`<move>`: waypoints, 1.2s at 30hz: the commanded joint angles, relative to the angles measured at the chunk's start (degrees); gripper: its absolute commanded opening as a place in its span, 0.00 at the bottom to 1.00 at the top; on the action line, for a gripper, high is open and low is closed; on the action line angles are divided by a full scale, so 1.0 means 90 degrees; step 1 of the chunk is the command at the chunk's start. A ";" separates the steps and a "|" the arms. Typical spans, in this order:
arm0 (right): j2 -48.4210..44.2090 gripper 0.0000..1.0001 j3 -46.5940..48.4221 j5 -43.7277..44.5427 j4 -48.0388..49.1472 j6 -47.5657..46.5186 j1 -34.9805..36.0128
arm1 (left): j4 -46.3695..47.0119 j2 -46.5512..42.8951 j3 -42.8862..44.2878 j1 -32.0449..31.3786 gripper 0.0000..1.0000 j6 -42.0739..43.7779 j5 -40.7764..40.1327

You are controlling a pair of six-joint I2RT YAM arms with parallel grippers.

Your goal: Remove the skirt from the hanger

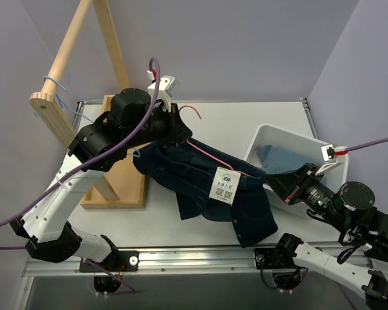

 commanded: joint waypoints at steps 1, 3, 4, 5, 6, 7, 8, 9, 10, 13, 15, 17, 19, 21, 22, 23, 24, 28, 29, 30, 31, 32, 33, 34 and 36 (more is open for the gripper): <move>-0.0227 0.00 0.0325 0.0624 -0.0788 0.0070 -0.0047 | 0.0200 -0.0456 0.0334 0.0191 0.02 0.0428 -0.0978; -0.0363 0.00 0.0481 0.0643 -0.0924 0.0080 -0.0115 | 0.0160 -0.0486 0.0334 0.0191 0.02 0.0506 -0.1154; -0.0402 0.00 0.0521 0.0643 -0.0964 0.0080 -0.0164 | 0.0160 -0.0495 0.0324 0.0191 0.02 0.0516 -0.1203; -0.0470 0.00 0.0560 0.0624 -0.1003 0.0080 -0.0251 | 0.0189 -0.0505 0.0305 0.0191 0.02 0.0507 -0.1232; -0.0500 0.00 0.0618 0.0605 -0.1052 0.0080 -0.0291 | 0.0219 -0.0554 0.0246 0.0191 0.02 0.0507 -0.1252; -0.0520 0.00 0.0648 0.0595 -0.1178 0.0051 -0.0330 | 0.0258 -0.0573 0.0207 0.0191 0.02 0.0458 -0.1281; -0.0549 0.00 0.0677 0.0585 -0.1247 0.0051 -0.0379 | 0.0345 -0.0612 0.0178 0.0191 0.02 0.0439 -0.1282; -0.0578 0.00 0.0677 0.0566 -0.1306 0.0041 -0.0457 | 0.0365 -0.0651 0.0168 0.0191 0.02 0.0429 -0.1272; -0.0608 0.00 0.0639 0.0527 -0.1316 0.0041 -0.0506 | 0.0385 -0.0652 0.0168 0.0182 0.02 0.0409 -0.1262; -0.0676 0.00 0.0405 0.0273 -0.1160 0.0051 -0.0623 | 0.0404 -0.0652 0.0177 0.0182 0.02 0.0293 -0.1126; -0.0637 0.00 0.0239 0.0107 -0.1024 0.0051 -0.0682 | 0.0540 -0.0690 0.0119 0.0201 0.02 0.0175 -0.0960; -0.0540 0.00 -0.0005 -0.0147 -0.0770 0.0031 -0.0760 | 0.0745 -0.0739 0.0012 0.0201 0.02 -0.0039 -0.0561; -0.0462 0.00 -0.0162 -0.0371 -0.0429 0.0022 -0.0828 | 0.0853 -0.0788 -0.0037 0.0191 0.02 -0.0380 -0.0132; -0.0277 0.00 -0.0357 -0.0479 -0.0059 -0.0007 -0.0858 | 0.1165 -0.0915 -0.0251 0.0191 0.02 -0.0644 0.0259; -0.0131 0.00 -0.0416 -0.0528 0.0079 -0.0027 -0.0858 | 0.1263 -0.0983 -0.0349 0.0182 0.02 -0.0916 0.0387; -0.0052 0.00 -0.0494 -0.0586 0.0196 -0.0056 -0.0858 | 0.1409 -0.1042 -0.0553 0.0182 0.02 -0.1025 0.0572; 0.0026 0.00 -0.0504 -0.0597 0.0420 -0.0086 -0.0858 | 0.1478 -0.1197 -0.0671 0.0172 0.02 -0.1133 0.0661; 0.0397 0.00 -0.0465 -0.0675 0.1153 -0.0261 -0.0858 | 0.1440 -0.1413 -0.0887 0.0172 0.02 -0.1465 0.1052; 0.0572 0.00 -0.0436 -0.0704 0.1290 -0.0310 -0.0848 | 0.1440 -0.1500 -0.0916 0.0172 0.02 -0.1514 0.1130; 0.0690 0.00 -0.0320 -0.0762 0.1514 -0.0349 -0.0848 | 0.1469 -0.1550 -0.0994 0.0172 0.02 -0.1563 0.1334; 0.0807 0.00 -0.0232 -0.0782 0.1584 -0.0407 -0.0858 | 0.1508 -0.1589 -0.1033 0.0172 0.02 -0.1622 0.1452; 0.1088 0.00 -0.0144 -0.0802 0.1633 -0.0524 -0.0858 | 0.1595 -0.1628 -0.1072 0.0181 0.02 -0.1748 0.1578; 0.1256 0.00 0.0108 -0.0831 0.1672 -0.0603 -0.0848 | 0.1644 -0.1696 -0.1082 0.0182 0.02 -0.1798 0.1870; 0.1538 0.00 0.0246 -0.0831 0.1672 -0.0661 -0.0858 | 0.1654 -0.1726 -0.1063 0.0172 0.02 -0.1866 0.2008; 0.1774 0.00 0.0539 -0.0783 0.1672 -0.0847 -0.0848 | 0.1606 -0.1833 -0.0975 0.0181 0.02 -0.1896 0.2330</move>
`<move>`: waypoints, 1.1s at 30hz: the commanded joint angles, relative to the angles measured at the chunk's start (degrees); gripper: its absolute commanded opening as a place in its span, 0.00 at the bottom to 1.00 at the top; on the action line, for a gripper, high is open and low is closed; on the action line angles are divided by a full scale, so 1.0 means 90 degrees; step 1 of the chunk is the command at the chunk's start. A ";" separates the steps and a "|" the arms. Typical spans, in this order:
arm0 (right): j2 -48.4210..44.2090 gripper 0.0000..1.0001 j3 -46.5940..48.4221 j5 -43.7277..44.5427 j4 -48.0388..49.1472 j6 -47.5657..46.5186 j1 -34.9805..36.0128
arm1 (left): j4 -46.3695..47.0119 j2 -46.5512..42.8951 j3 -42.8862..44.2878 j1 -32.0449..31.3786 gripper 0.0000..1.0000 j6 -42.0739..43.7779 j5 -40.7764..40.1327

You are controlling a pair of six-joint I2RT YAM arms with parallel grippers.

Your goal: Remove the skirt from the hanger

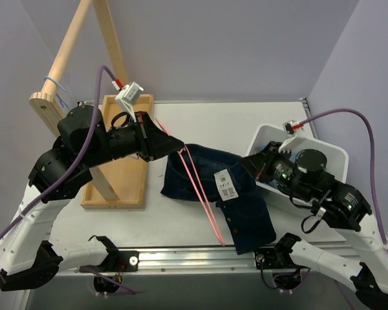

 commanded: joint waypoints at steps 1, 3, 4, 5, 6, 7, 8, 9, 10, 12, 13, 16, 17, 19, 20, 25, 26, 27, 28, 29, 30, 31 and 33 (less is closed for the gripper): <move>0.0511 0.00 0.0860 0.0101 0.0868 -0.0422 -0.0037 | 0.0349 -0.0264 0.0273 0.0026 0.02 -0.0223 0.0843; 0.0659 0.00 0.1096 0.0297 0.0888 -0.0559 -0.0037 | 0.0113 -0.0352 0.0439 0.0036 0.02 -0.0135 0.0892; 0.0804 0.00 0.1310 0.0549 0.0898 -0.0618 -0.0047 | -0.0052 -0.0391 0.0546 0.0036 0.02 -0.0086 0.0911; 0.0864 0.00 0.1399 0.0639 0.0917 -0.0637 -0.0047 | -0.0083 -0.0498 0.0567 0.0036 0.02 -0.0076 0.0912; 0.0942 0.00 0.1487 0.0698 0.0965 -0.0763 -0.0047 | -0.0122 -0.0547 0.0548 0.0036 0.02 -0.0066 0.0902; 0.1107 0.00 0.1652 0.0756 0.1005 -0.0832 -0.0047 | -0.0170 -0.0606 0.0460 0.0026 0.02 -0.0018 0.0834; 0.1196 0.00 0.1741 0.0776 0.1082 -0.0881 -0.0037 | -0.0258 -0.0694 0.0411 0.0036 0.02 0.0041 0.0775; 0.1284 0.00 0.1829 0.0796 0.1151 -0.0988 -0.0037 | -0.0346 -0.0733 0.0353 0.0036 0.02 0.0109 0.0688; 0.1400 0.00 0.1907 0.0834 0.1219 -0.1018 -0.0037 | -0.0550 -0.0753 0.0294 0.0036 0.02 0.0236 0.0610; 0.1479 0.00 0.2122 0.1010 0.1491 -0.1087 -0.0047 | -0.0620 -0.0899 -0.0076 0.0036 0.02 0.0295 0.0453; 0.1567 0.00 0.2209 0.1049 0.1580 -0.1222 -0.0037 | -0.0582 -0.0948 -0.0242 0.0036 0.02 0.0295 0.0433; 0.1869 0.00 0.2755 0.1079 0.1815 -0.1603 -0.0037 | -0.0484 -0.1133 -0.0828 0.0026 0.02 0.0305 0.0355; 0.1986 0.00 0.3221 0.1118 0.1767 -0.1701 -0.0037 | -0.0483 -0.1173 -0.1013 0.0026 0.02 0.0325 0.0326; 0.2426 0.00 0.3760 0.1273 0.1592 -0.1993 -0.0027 | -0.0561 -0.1183 -0.1141 0.0026 0.02 0.0431 0.0258; 0.2553 0.00 0.4005 0.1352 0.1494 -0.2111 -0.0027 | -0.0581 -0.1183 -0.1190 0.0026 0.02 0.0471 0.0219; 0.3100 0.00 0.5246 0.2298 0.1357 -0.2902 -0.0027 | -0.0620 -0.1163 -0.1493 0.0016 0.02 0.0608 0.0101; 0.3169 0.00 0.5412 0.2416 0.1328 -0.3174 -0.0047 | -0.0620 -0.1134 -0.1532 0.0007 0.02 0.0627 0.0101; 0.3295 0.00 0.5761 0.2610 0.1289 -0.3312 -0.0037 | -0.0601 -0.1115 -0.1571 0.0016 0.02 0.0676 0.0091; 0.3354 0.00 0.5910 0.2690 0.1279 -0.3410 -0.0037 | -0.0601 -0.1066 -0.1659 0.0007 0.02 0.0686 0.0082; 0.3374 0.00 0.6027 0.2768 0.1298 -0.3517 -0.0037 | -0.0591 -0.1046 -0.1708 0.0007 0.02 0.0696 0.0082; 0.3365 0.00 0.6087 0.2817 0.1366 -0.3693 -0.0037 | -0.0543 -0.1027 -0.1757 -0.0003 0.02 0.0715 0.0091; 0.3316 0.00 0.6136 0.2953 0.1453 -0.3791 -0.0027 | -0.0523 -0.0997 -0.1815 0.0006 0.02 0.0744 0.0072; 0.3199 0.00 0.6068 0.3138 0.1814 -0.3996 -0.0037 | -0.0474 -0.0939 -0.1942 0.0007 0.02 0.0754 0.0072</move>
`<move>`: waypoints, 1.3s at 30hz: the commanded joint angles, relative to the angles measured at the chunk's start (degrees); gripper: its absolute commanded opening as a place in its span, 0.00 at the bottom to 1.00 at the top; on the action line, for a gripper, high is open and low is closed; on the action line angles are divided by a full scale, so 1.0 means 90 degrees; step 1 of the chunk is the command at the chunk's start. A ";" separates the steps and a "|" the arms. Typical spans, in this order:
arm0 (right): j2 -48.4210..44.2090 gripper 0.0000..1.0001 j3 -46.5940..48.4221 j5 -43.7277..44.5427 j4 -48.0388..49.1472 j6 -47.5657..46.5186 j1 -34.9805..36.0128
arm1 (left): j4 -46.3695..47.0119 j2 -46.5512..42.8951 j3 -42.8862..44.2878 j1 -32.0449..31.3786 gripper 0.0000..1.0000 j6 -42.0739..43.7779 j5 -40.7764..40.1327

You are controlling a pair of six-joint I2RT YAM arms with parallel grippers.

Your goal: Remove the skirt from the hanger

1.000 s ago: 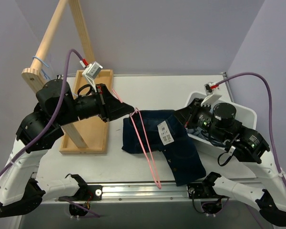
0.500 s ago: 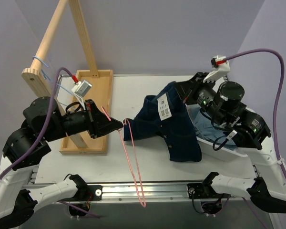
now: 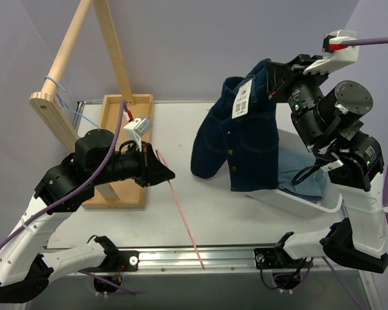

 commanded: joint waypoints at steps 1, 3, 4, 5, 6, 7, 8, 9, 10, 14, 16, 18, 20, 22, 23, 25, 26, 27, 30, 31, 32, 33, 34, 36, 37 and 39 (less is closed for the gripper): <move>-0.0373 0.00 0.0128 0.0873 0.1225 -0.0701 -0.0027 | 0.0310 0.0113 -0.0158 -0.0001 0.02 0.0162 -0.0055; -0.0511 0.00 0.0030 0.1079 0.1664 -0.0809 -0.0037 | 0.0369 0.0172 -0.0255 0.0009 0.02 0.0162 -0.0035; -0.0627 0.00 -0.0019 0.1148 0.1820 -0.0867 -0.0037 | 0.0418 0.0240 -0.0275 -0.0001 0.02 0.0162 -0.0035; -0.0667 0.00 -0.0087 0.1255 0.2102 -0.0868 -0.0027 | 0.0447 0.0269 -0.0295 -0.0001 0.02 0.0172 -0.0016; -0.0726 0.00 -0.0098 0.1294 0.2231 -0.1032 -0.0037 | 0.0486 0.0299 -0.0304 -0.0010 0.02 0.0172 -0.0015; -0.0726 0.00 -0.0098 0.1353 0.2329 -0.1208 -0.0037 | 0.0496 0.0347 -0.0304 -0.0011 0.02 0.0172 -0.0015; -0.0726 0.00 -0.0069 0.1421 0.2562 -0.1316 -0.0047 | 0.0526 0.0357 -0.0314 -0.0011 0.02 0.0162 -0.0006; -0.0697 0.00 0.0048 0.1567 0.2612 -0.1443 -0.0047 | 0.0555 0.0377 -0.0334 -0.0020 0.02 0.0162 -0.0006; -0.0629 0.00 0.0155 0.1646 0.2642 -0.1589 -0.0047 | 0.0565 0.0387 -0.0343 -0.0030 0.02 0.0162 -0.0006; -0.0492 0.00 0.0576 0.2085 0.2671 -0.2428 -0.0047 | 0.0614 0.0455 -0.0402 -0.0050 0.02 0.0172 -0.0045; -0.0492 0.00 0.0566 0.2349 0.2856 -0.2770 -0.0027 | 0.0643 0.0513 -0.0422 -0.0040 0.02 0.0172 -0.0025; -0.0453 0.00 0.0615 0.2534 0.2867 -0.3210 -0.0027 | 0.0682 0.0562 -0.0402 -0.0059 0.02 0.0162 0.0023; -0.0453 0.00 0.0508 0.2642 0.2983 -0.3493 -0.0027 | 0.0711 0.0631 -0.0383 -0.0098 0.02 0.0152 0.0014; -0.0560 0.00 0.0159 0.2768 0.3285 -0.3865 -0.0037 | 0.0741 0.0708 -0.0324 -0.0128 0.02 0.0152 0.0004; -0.0599 0.00 0.0059 0.2818 0.3383 -0.3992 -0.0037 | 0.0741 0.0728 -0.0305 -0.0137 0.02 0.0152 -0.0006; -0.0629 0.00 -0.0116 0.3002 0.3637 -0.4343 -0.0027 | 0.0750 0.0806 -0.0246 -0.0196 0.02 0.0152 -0.0035; -0.0599 0.00 -0.0146 0.3101 0.3745 -0.4528 -0.0027 | 0.0741 0.0826 -0.0227 -0.0206 0.02 0.0152 -0.0035; -0.0551 0.00 -0.0156 0.3189 0.3813 -0.4897 -0.0027 | 0.0741 0.0875 -0.0197 -0.0254 0.02 0.0143 -0.0045; -0.0434 0.00 -0.0526 0.3716 0.4641 -0.5816 -0.0027 | 0.0731 0.0953 -0.0109 -0.0420 0.02 0.0142 -0.0142; -0.0424 0.00 -0.0692 0.3813 0.5263 -0.6438 -0.0037 | 0.0721 0.1011 -0.0071 -0.0459 0.02 0.0142 -0.0181; -0.0346 0.00 -0.0906 0.4017 0.5559 -0.6724 -0.0027 | 0.0702 0.1050 -0.0012 -0.0489 0.02 0.0142 -0.0220; -0.0297 0.00 -0.0937 0.4126 0.5765 -0.6969 -0.0027 | 0.0692 0.1109 0.0017 -0.0557 0.02 0.0142 -0.0230; -0.0248 0.00 -0.0957 0.4214 0.6038 -0.7339 -0.0047 | 0.0673 0.1148 0.0056 -0.0596 0.02 0.0142 -0.0250; -0.0199 0.00 -0.1064 0.4351 0.6516 -0.7682 -0.0066 | 0.0585 0.1216 0.0174 -0.0703 0.02 0.0152 -0.0347; -0.0208 0.00 -0.1094 0.4371 0.6597 -0.7907 -0.0057 | 0.0546 0.1217 0.0213 -0.0733 0.02 0.0172 -0.0386; -0.0228 0.00 -0.1123 0.4458 0.7004 -0.8161 -0.0086 | 0.0380 0.1265 0.0349 -0.0801 0.02 0.0230 -0.0581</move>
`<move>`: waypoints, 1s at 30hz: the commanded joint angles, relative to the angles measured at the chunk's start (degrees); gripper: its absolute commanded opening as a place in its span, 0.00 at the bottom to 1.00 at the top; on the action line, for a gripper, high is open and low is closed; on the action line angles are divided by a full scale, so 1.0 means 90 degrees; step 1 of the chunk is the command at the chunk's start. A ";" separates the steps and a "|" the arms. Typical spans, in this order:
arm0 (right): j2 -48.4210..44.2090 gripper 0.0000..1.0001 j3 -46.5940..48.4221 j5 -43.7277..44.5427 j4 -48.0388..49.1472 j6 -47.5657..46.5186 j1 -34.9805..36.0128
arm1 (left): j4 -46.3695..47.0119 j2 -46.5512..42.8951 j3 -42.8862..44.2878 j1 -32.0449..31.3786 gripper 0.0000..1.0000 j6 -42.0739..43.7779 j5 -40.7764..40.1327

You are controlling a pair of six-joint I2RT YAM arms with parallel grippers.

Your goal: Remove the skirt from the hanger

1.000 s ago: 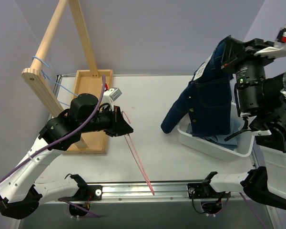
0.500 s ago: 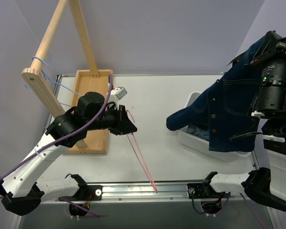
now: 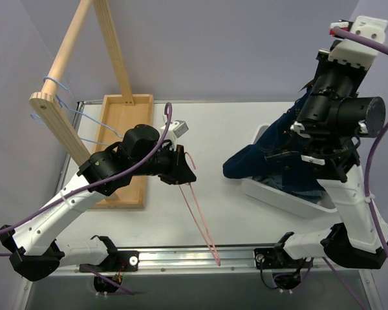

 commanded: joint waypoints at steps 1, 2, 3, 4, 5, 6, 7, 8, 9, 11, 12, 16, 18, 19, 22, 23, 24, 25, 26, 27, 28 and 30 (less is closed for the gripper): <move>-0.0145 0.00 0.0031 0.0219 0.1720 -0.1207 -0.0057 | -0.0062 0.0022 0.0544 -0.0153 0.02 0.0169 -0.0327; -0.0146 0.00 0.0050 0.0238 0.1808 -0.1479 -0.0066 | -0.0198 0.0042 0.0593 -0.0163 0.02 0.0189 -0.0346; -0.0126 0.00 0.0089 0.0335 0.2041 -0.1665 -0.0066 | -0.0258 0.0090 0.0680 -0.0182 0.02 0.0238 -0.0385; -0.0097 0.00 0.0118 0.0394 0.2188 -0.1880 -0.0076 | -0.0307 0.0091 0.0700 -0.0183 0.02 0.0248 -0.0395; -0.0010 0.00 0.0118 0.0453 0.2422 -0.2530 -0.0095 | -0.0336 0.0091 0.0710 -0.0231 0.02 0.0248 -0.0415; 0.0039 0.00 0.0118 0.0521 0.2937 -0.2904 -0.0134 | -0.0336 0.0052 0.0710 -0.0251 0.02 0.0238 -0.0454; 0.0088 0.00 0.0109 0.0531 0.3193 -0.3275 -0.0154 | -0.0336 0.0042 0.0681 -0.0270 0.02 0.0219 -0.0473; 0.0147 0.00 0.0118 0.0541 0.3437 -0.3868 -0.0164 | -0.0336 0.0042 0.0681 -0.0300 0.02 0.0190 -0.0483; 0.0167 0.00 0.0109 0.0522 0.3711 -0.4067 -0.0183 | -0.0336 0.0013 0.0681 -0.0319 0.02 0.0180 -0.0483; 0.0089 0.00 0.0070 0.0522 0.3801 -0.4284 -0.0203 | -0.0375 -0.0007 0.0691 -0.0387 0.02 0.0150 -0.0532; 0.0050 0.00 0.0060 0.0541 0.3840 -0.4294 -0.0232 | -0.0395 -0.0036 0.0701 -0.0417 0.02 0.0150 -0.0561; -0.0136 0.00 -0.0018 0.0522 0.3928 -0.4177 -0.0232 | -0.0444 -0.0027 0.0740 -0.0505 0.02 0.0111 -0.0610; -0.0049 0.00 0.0079 0.0454 0.4015 -0.4293 -0.0232 | -0.0463 0.0032 0.0847 -0.0602 0.02 0.0082 -0.0639; 0.0087 0.00 0.0147 0.0405 0.4103 -0.4545 -0.0232 | -0.0492 0.0042 0.0886 -0.0661 0.02 0.0072 -0.0669; 0.0429 0.00 0.0410 0.0025 0.4367 -0.5063 -0.0310 | -0.0561 0.0091 0.1042 -0.0827 0.02 0.0062 -0.0825; 0.0469 0.00 0.0460 -0.0247 0.4300 -0.5085 -0.0330 | -0.0561 0.0071 0.1062 -0.0856 0.02 0.0033 -0.0864; 0.0508 0.00 0.0557 -0.0318 0.4212 -0.5017 -0.0359 | -0.0551 0.0042 0.1043 -0.0876 0.02 0.0033 -0.0874; 0.0625 0.00 0.0703 -0.0357 0.4153 -0.4823 -0.0408 | -0.0551 0.0013 0.1023 -0.0876 0.02 0.0014 -0.0874; 0.0674 0.00 0.0810 -0.0396 0.4269 -0.4802 -0.0486 | -0.0551 -0.0036 0.1004 -0.0895 0.02 -0.0016 -0.0893; 0.0704 0.00 0.0899 -0.0551 0.4415 -0.4802 -0.0515 | -0.0561 -0.0056 0.0994 -0.0886 0.02 -0.0025 -0.0903; 0.0781 0.00 0.0938 -0.0611 0.4484 -0.4812 -0.0535 | -0.0600 -0.0085 0.0984 -0.0895 0.02 -0.0035 -0.0913; 0.0870 0.00 0.1133 -0.0679 0.4417 -0.4656 -0.0584 | -0.0658 -0.0143 0.0965 -0.0915 0.02 -0.0026 -0.0981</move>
